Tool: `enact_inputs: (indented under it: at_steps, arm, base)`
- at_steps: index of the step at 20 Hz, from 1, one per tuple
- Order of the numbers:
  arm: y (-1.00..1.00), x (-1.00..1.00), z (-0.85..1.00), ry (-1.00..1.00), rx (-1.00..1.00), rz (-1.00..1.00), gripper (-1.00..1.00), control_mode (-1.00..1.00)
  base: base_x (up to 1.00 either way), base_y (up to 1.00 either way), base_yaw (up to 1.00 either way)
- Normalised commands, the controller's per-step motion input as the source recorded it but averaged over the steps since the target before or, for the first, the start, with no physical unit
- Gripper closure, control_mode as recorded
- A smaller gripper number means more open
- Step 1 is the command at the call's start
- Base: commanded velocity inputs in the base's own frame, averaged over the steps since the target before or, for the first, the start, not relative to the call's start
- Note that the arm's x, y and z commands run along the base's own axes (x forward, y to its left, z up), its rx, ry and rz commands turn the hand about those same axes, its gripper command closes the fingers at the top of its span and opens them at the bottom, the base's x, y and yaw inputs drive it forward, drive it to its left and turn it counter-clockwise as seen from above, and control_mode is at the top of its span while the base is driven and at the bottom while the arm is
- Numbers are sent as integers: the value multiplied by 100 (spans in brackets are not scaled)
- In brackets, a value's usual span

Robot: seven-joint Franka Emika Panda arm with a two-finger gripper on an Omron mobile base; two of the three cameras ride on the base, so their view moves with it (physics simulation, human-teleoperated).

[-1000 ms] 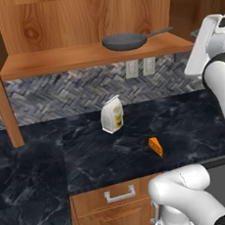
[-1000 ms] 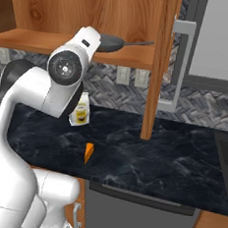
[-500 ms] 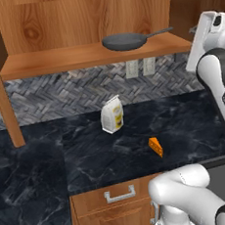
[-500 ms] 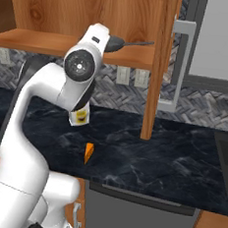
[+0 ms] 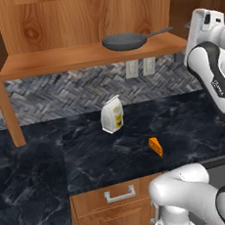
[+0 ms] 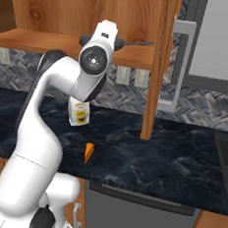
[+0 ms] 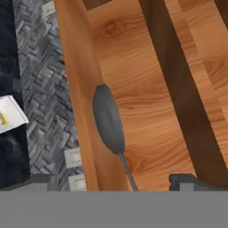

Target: Pick the pan from the cabinet and place it on the stove. Then turn on the stove burner for the pan.

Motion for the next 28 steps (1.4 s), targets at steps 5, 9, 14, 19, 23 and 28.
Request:
enact_inputs:
  at_steps: [5,9,14,19,23,28]
  arm:
    - [-10,47,0,-9,-11,0,-100,-100]
    - [-6,50,-1,-4,-11,0,-100,-100]
    - [-4,54,-1,0,-10,0,-100,-100]
    - [-11,52,0,0,-6,0,-100,-100]
    - [-17,48,-9,0,-5,0,-100,-100]
    - [-22,39,-16,0,-4,0,-100,-100]
  base:
    - [0,0,0]
    - [0,0,0]
    - [0,0,0]
    - [0,0,0]
    - [0,0,0]
    - [0,0,0]
